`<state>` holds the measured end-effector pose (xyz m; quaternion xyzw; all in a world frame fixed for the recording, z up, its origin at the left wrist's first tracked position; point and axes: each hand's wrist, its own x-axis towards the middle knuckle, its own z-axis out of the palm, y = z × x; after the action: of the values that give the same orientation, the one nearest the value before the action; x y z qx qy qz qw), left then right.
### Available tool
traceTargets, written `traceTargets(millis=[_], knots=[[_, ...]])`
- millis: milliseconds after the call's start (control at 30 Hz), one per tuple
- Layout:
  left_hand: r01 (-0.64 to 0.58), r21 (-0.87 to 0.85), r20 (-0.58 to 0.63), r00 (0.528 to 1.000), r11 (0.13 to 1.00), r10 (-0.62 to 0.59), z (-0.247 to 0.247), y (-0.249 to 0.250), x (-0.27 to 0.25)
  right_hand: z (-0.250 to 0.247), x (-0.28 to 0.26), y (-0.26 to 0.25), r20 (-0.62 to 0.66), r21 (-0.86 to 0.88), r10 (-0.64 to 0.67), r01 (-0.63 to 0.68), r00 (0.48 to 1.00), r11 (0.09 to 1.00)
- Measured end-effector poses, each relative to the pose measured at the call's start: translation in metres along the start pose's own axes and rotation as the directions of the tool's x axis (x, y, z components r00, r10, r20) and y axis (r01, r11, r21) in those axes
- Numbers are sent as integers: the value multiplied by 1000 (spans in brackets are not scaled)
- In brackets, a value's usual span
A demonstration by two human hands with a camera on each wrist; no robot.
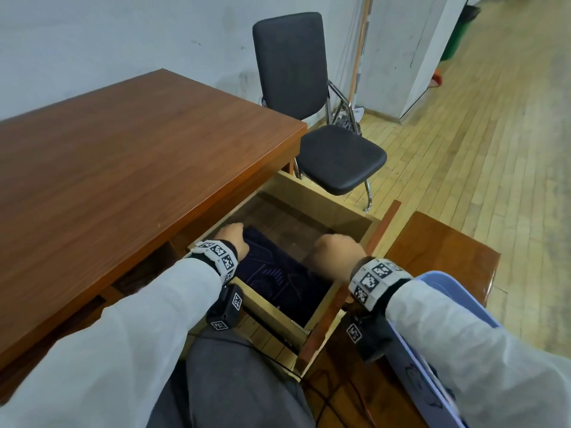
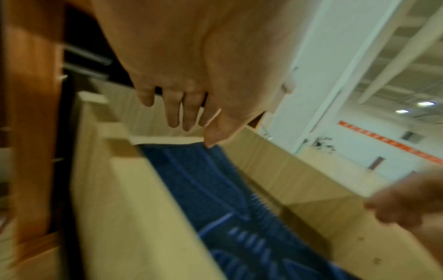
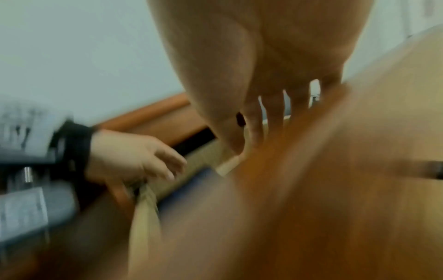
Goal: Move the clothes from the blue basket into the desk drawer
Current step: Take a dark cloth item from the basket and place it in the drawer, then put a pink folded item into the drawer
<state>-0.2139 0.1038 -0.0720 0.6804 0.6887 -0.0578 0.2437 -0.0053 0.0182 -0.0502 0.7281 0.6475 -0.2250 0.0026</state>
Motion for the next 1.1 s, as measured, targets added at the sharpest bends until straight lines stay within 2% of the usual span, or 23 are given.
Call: traceTargets(millis=[67, 133, 233, 367, 467, 533, 667, 833, 967, 1100], knots=[[-62, -73, -50, 997, 995, 58, -5, 16, -10, -25, -18, 16, -109, 206, 5, 17, 994, 978], [-96, -128, -63, 994, 987, 88, -8, 32, -21, -44, -41, 38, -120, 226, 50, -22, 992, 974], [-104, -182, -86, 992, 978, 89, -7, 54, -39, -52, -71, 76, 8, 109, 155, -155, 988, 982], [-108, -220, -100, 991, 970, 88, 0, 81, -54, -38, -94, 121, 114, 1, 311, -313, 943, 950], [-131, -244, -109, 988, 961, 107, 4, 97, -64, -25, -103, 139, 144, -170, 359, -334, 922, 927], [-135, -264, -112, 988, 955, 108, 5, 103, -70, -14, -105, 148, 208, -276, 402, -341, 892, 899], [-133, -280, -104, 989, 951, 107, 9, 106, -80, 10, -102, 176, 268, -372, 468, -357, 842, 857], [-124, -285, -95, 990, 950, 100, 10, 103, -84, 25, -112, 174, 259, -188, 416, -377, 872, 907], [-144, -294, -88, 988, 945, 124, 9, 107, -86, 0, -121, 166, 234, -197, 434, -394, 870, 898], [-190, -328, -71, 982, 925, 176, 11, 116, -88, -38, -129, 160, 152, -193, 391, -361, 908, 913]])
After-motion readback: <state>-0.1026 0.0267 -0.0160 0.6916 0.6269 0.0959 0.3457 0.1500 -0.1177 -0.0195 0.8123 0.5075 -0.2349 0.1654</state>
